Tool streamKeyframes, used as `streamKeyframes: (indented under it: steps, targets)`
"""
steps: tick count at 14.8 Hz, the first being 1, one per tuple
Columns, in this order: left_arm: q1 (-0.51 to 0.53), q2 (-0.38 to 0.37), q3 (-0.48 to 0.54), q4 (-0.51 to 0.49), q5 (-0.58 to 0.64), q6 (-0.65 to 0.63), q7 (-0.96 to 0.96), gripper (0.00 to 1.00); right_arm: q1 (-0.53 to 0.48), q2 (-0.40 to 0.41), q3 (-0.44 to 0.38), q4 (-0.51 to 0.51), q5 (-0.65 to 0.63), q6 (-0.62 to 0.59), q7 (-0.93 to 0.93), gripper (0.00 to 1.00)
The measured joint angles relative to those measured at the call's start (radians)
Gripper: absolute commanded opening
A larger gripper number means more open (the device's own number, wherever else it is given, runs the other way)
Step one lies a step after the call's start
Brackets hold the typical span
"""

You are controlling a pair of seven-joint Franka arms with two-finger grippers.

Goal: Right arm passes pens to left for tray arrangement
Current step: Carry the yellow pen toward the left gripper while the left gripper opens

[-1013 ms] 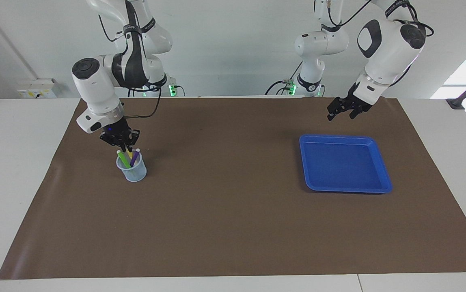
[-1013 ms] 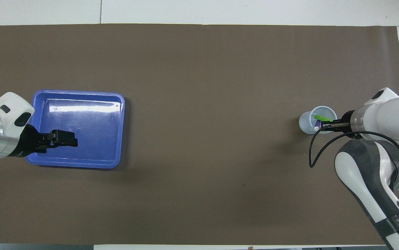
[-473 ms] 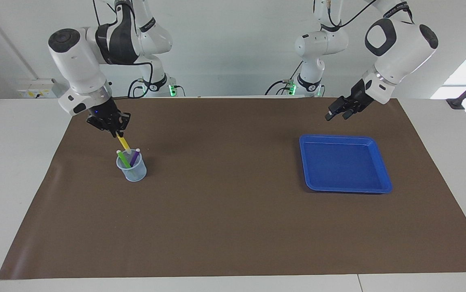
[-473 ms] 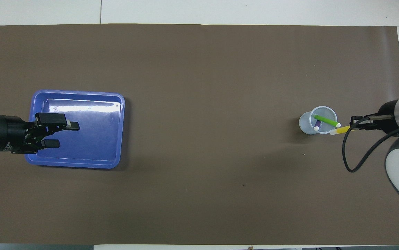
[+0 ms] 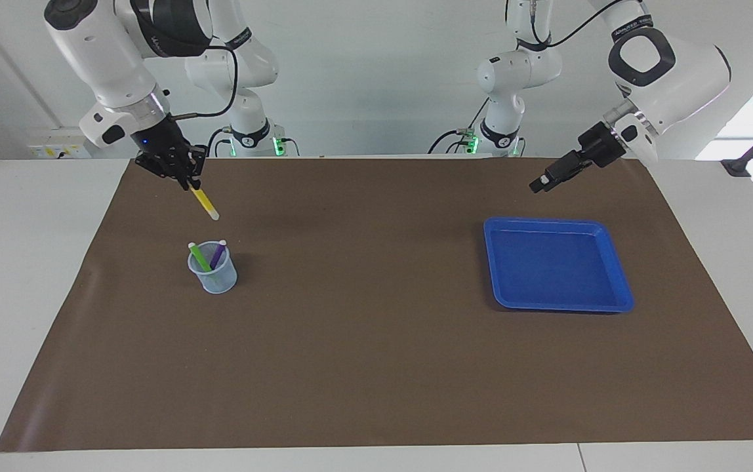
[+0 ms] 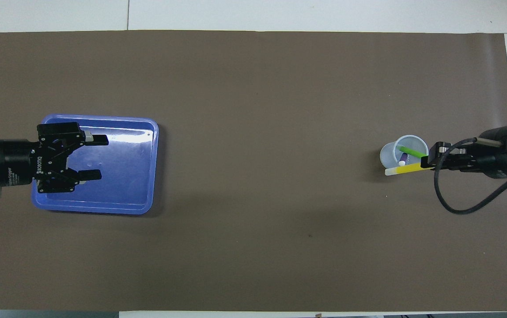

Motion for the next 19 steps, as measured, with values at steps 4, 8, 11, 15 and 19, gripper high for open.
streamKeyframes:
  steps: [4,8,11,15,19]
  targets:
    - [-0.008,0.066,-0.004,-0.003,-0.102,-0.04,-0.002,1.0,0.123,0.008,0.013,-0.001,0.173,0.117,0.336,0.0]
    - [-0.051,0.08,-0.009,-0.003,-0.153,-0.052,-0.018,1.0,0.274,0.038,0.016,-0.002,0.317,0.32,0.662,0.0]
    - [-0.077,0.08,-0.01,-0.012,-0.254,-0.047,-0.088,1.0,0.374,0.064,0.016,-0.002,0.381,0.444,0.859,0.0]
    - [-0.124,0.08,-0.01,-0.041,-0.358,0.057,-0.16,1.0,0.478,0.101,0.016,0.0,0.45,0.521,1.022,0.0]
    - [-0.17,0.071,-0.011,-0.075,-0.405,0.127,-0.178,0.98,0.555,0.163,0.016,0.048,0.458,0.542,1.148,0.0]
